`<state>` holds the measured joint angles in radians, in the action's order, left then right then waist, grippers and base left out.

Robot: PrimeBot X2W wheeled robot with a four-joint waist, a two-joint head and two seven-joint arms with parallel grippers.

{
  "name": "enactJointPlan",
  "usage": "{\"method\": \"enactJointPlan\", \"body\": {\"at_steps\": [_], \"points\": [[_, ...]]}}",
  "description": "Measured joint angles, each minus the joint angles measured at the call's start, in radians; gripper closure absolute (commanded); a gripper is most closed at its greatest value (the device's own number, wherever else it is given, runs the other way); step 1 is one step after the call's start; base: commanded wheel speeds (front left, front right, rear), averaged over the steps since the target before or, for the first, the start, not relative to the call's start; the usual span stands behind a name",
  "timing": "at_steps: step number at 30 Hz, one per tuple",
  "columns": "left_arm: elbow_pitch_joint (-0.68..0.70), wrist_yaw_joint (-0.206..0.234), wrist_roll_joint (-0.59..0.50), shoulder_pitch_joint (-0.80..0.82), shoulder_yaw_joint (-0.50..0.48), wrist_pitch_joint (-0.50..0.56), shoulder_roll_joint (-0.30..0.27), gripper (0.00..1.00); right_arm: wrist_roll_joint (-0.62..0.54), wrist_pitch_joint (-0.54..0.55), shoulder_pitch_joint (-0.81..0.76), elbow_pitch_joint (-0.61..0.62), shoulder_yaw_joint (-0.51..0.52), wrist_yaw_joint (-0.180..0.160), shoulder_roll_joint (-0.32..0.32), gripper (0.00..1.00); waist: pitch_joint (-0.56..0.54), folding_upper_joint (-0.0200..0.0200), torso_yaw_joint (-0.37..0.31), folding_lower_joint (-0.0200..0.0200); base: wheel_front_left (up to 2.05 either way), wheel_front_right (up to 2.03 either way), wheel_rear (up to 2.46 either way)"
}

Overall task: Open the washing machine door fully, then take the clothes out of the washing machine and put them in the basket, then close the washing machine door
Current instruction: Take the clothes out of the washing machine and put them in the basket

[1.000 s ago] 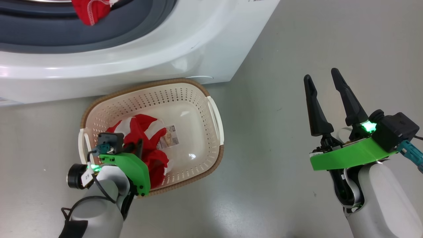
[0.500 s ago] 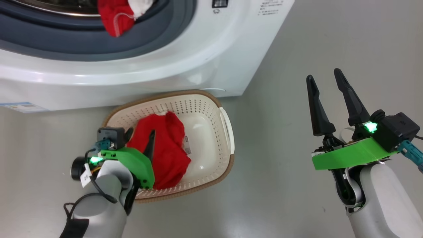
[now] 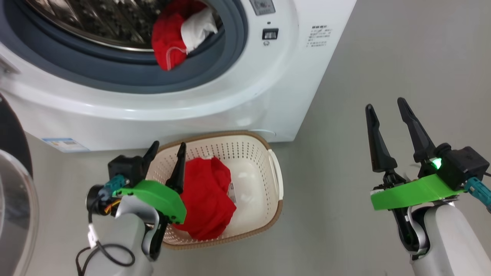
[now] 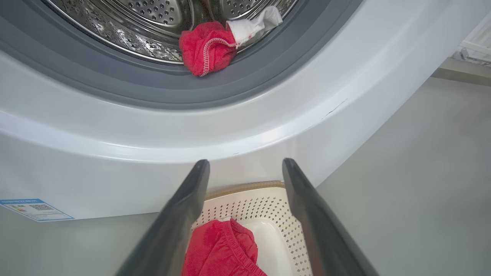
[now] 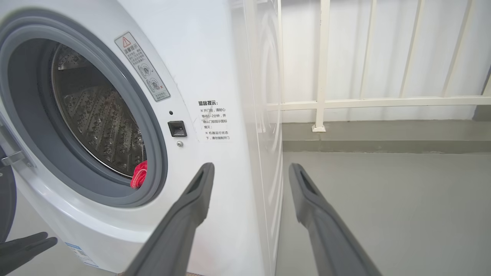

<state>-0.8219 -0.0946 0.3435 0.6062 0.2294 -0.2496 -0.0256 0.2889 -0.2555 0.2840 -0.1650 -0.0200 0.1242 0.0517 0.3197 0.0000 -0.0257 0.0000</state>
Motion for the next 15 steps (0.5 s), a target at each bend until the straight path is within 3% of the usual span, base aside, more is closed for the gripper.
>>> {"method": "enactJointPlan", "body": {"at_steps": [15], "points": [[0.354, 0.002, -0.100, -0.248, -0.117, 0.000, -0.009, 0.00, -0.001, 0.000, -0.086, -0.005, 0.021, 0.000, -0.001, 0.00, -0.156, 0.0000, 0.007, 0.0000, 0.00, 0.00, 0.00]]}}
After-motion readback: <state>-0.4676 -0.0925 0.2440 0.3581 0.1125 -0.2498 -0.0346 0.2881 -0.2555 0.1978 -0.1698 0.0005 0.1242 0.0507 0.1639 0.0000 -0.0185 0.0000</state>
